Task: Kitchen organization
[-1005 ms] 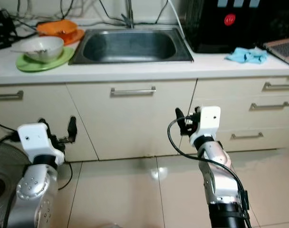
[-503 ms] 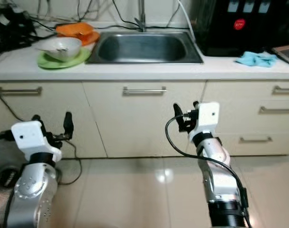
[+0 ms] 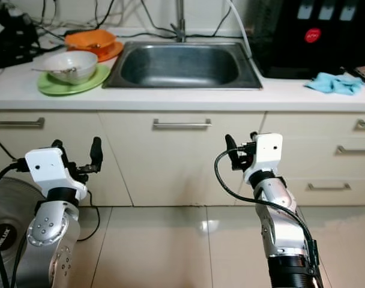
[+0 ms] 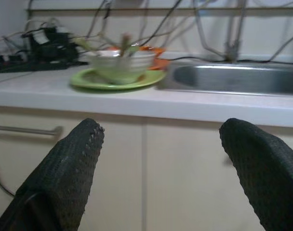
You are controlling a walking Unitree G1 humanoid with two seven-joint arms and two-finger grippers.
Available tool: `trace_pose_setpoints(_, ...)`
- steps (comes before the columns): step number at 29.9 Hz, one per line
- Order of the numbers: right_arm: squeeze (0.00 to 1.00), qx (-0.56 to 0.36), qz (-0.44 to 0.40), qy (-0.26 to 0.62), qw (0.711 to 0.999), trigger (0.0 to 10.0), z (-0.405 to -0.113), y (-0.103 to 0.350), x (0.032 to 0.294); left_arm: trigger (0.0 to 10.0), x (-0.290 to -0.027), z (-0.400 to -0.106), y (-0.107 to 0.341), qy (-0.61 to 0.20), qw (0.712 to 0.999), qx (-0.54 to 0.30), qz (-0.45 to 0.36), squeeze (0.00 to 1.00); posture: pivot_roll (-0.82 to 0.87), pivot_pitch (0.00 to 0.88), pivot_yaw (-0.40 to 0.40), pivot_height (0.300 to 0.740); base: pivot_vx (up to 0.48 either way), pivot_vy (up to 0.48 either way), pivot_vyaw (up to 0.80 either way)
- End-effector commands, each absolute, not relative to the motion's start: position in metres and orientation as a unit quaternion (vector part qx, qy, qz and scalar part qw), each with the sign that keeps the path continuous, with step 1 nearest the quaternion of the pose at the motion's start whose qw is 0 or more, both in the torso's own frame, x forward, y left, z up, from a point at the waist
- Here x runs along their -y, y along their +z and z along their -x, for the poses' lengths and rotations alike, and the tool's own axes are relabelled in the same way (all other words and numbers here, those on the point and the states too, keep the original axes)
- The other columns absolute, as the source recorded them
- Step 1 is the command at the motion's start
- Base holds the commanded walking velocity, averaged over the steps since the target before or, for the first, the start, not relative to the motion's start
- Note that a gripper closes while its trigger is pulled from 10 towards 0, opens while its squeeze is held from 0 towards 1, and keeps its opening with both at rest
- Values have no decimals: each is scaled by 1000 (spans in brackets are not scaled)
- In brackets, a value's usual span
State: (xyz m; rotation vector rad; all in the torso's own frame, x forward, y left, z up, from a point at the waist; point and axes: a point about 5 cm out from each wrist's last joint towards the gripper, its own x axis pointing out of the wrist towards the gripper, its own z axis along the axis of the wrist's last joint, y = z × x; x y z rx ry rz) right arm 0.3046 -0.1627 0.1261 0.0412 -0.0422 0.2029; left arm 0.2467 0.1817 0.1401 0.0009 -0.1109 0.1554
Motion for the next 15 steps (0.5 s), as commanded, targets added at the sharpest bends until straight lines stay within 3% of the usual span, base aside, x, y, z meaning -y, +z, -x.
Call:
trace_pose_setpoints(1, 0, 33, -12, 111, 993, 10000, -305, 131, 159, 10000, -185, -247, 141, 86, 995, 53, -5, 0, -30, 13, 16, 740, 461, 0, 0)
trace_pose_setpoints(15, 0, 50, 1, 125, 991, 10000, -305, 139, 155, 10000, -180, -248, 144, 81, 995, 64, -12, 0, -36, 17, 10, 740, 465, 0, 0)
